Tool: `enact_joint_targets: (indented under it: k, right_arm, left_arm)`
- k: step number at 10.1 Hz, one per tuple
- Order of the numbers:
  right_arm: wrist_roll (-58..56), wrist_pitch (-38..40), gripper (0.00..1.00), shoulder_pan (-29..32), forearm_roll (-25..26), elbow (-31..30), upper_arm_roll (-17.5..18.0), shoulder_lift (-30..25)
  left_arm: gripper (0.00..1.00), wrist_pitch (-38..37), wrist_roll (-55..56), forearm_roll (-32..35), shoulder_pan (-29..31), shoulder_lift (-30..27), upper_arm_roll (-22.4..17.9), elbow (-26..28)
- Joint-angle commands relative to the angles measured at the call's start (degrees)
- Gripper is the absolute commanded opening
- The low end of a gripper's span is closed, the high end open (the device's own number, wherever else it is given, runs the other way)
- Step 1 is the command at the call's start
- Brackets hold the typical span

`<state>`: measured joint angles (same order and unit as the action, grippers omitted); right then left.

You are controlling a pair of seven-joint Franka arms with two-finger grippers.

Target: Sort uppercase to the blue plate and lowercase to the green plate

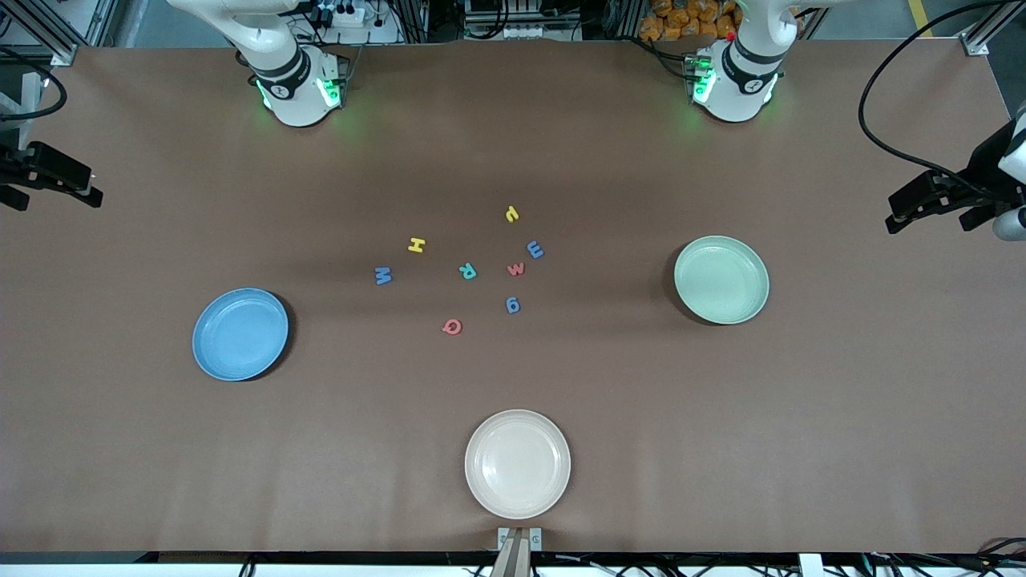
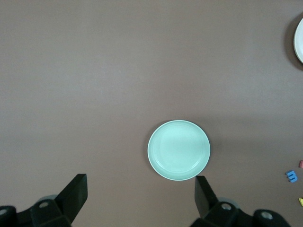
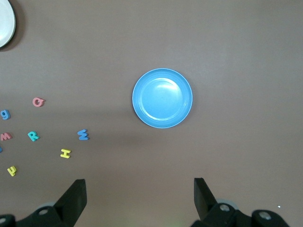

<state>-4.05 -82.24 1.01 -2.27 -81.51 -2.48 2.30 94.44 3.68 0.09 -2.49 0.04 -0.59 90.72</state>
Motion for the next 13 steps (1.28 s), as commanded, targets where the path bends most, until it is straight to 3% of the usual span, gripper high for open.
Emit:
enact_joint_targets:
  k: [1,8,13]
  right_arm:
    - [-0.4,0.2,1.0,1.5,-0.9,-0.8,1.1,-1.0]
    - [-0.3,0.6,1.0,1.6,-1.1,-0.7,1.0,-0.6]
    - [-0.3,0.6,1.0,1.6,-1.0,-0.7,0.9,-0.5]
  left_arm:
    - [1.0,-0.8,-1.2,-0.7,0.1,0.0,0.0,-0.7]
    - [1.0,-0.8,-0.3,-0.1,-0.9,1.0,0.6,0.0]
    - [1.0,0.7,11.5,-3.3,-2.7,8.4,9.9,-0.5]
